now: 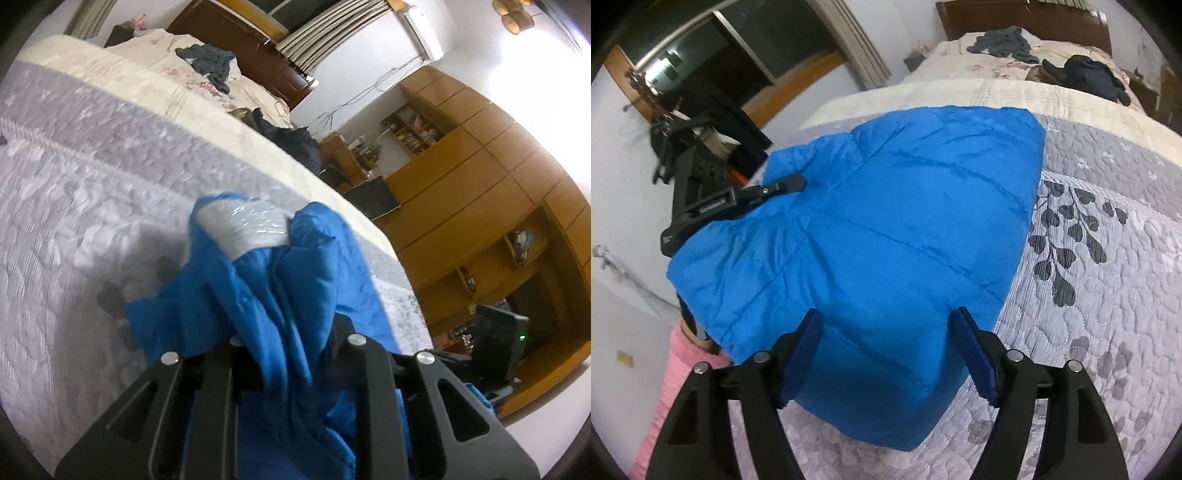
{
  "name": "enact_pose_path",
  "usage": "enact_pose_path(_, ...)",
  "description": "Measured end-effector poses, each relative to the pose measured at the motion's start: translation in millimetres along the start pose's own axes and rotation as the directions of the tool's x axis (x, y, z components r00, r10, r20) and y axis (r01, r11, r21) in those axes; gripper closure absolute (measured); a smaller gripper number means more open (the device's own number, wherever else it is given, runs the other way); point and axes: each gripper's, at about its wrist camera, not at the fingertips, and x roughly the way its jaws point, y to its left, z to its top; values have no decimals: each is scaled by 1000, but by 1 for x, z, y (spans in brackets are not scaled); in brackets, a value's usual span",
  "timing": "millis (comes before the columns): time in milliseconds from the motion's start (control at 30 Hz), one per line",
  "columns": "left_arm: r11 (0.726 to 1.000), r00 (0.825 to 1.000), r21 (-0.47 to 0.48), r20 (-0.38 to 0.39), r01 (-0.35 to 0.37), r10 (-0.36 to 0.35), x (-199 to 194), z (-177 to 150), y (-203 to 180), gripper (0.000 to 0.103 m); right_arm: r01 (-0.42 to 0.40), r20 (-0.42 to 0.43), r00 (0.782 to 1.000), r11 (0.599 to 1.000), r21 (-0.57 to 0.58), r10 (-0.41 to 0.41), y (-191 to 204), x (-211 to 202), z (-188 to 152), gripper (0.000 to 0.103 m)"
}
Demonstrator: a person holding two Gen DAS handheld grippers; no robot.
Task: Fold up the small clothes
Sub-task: 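Carry the held fabric across the jacket with the left gripper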
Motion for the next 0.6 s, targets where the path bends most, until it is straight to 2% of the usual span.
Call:
enact_pose_path(167, 1000, 1000, -5, 0, -24, 24, -1, -7, 12, 75, 64, 9, 998, 998, -16, -64, 13, 10, -5, 26)
enact_pose_path(233, 998, 998, -12, -2, -56, 56, -6, -7, 10, 69, 78, 8, 997, 997, -14, -78, 15, 12, -6, 26)
enact_pose_path(333, 995, 995, -3, 19, -102, 102, -26, -7, -1, 66, 76, 8, 997, 997, -8, -76, 12, 10, -7, 26)
enact_pose_path(400, 990, 990, 22, 35, -140, 139, -41, -10, -10, 65, 70, 7, 998, 998, -3, -70, 10, 10, -7, 26)
enact_pose_path(433, 984, 984, 50, 50, -174, 171, -53, -15, -20, 61, 66, 7, 998, 998, 0, -66, 11, 9, -7, 26)
enact_pose_path(500, 981, 982, 77, 70, -179, 174, -66, -21, -36, 56, 59, 7, 998, 998, 7, -59, 10, 8, -6, 26)
enact_pose_path(567, 982, 985, 100, 89, -159, 150, -83, -29, -57, 54, 55, 6, 998, 998, 14, -55, 9, 9, -4, 26)
enact_pose_path(600, 982, 986, 114, 95, -148, 138, -89, -33, -68, 50, 56, 6, 998, 998, 15, -56, 9, 8, -4, 26)
